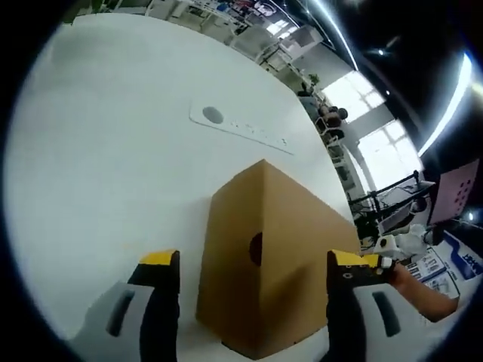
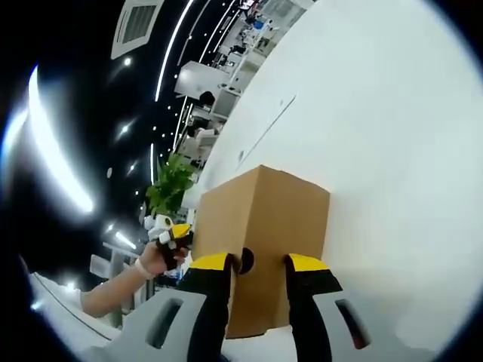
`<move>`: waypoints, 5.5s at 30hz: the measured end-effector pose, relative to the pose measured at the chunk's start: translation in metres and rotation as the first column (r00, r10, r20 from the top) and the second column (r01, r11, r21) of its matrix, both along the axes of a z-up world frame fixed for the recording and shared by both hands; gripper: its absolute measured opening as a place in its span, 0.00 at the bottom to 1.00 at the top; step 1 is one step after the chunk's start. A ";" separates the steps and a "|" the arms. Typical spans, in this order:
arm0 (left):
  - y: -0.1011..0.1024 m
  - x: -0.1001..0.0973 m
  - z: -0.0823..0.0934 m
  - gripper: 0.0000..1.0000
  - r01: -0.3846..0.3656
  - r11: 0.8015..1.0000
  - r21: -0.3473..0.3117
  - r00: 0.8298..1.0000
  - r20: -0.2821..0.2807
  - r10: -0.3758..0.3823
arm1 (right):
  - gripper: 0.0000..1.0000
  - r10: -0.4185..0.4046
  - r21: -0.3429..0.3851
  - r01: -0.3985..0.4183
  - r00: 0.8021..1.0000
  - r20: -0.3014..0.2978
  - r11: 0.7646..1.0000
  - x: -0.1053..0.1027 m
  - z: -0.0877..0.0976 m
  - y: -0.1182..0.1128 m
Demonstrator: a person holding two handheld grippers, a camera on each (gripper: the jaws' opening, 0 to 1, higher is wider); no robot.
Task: Operate the shoe box by opening the lid, removing the specified soft item, and placing it in the target area until the item is outside and the box remains undamaged.
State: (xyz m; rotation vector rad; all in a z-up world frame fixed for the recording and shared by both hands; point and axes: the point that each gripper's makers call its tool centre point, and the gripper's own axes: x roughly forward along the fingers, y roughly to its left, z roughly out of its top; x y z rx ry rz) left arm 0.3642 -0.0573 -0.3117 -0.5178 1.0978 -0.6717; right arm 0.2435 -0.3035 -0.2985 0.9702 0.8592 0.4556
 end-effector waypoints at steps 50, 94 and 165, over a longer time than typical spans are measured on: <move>-0.004 -0.005 0.003 0.47 -0.003 0.996 -0.090 0.996 -0.094 -0.006 | 0.28 -0.008 0.003 0.008 1.000 0.005 1.000 0.001 0.000 -0.003; -0.008 -0.016 0.018 0.34 0.045 0.991 -0.126 0.991 -0.118 -0.060 | 0.28 -0.042 -0.012 0.042 0.999 0.012 0.999 0.002 0.000 -0.002; -0.002 -0.035 0.018 0.34 -0.094 0.989 -0.114 0.990 -0.118 0.080 | 0.29 0.081 -0.090 -0.085 0.995 -0.050 0.992 0.021 -0.001 -0.007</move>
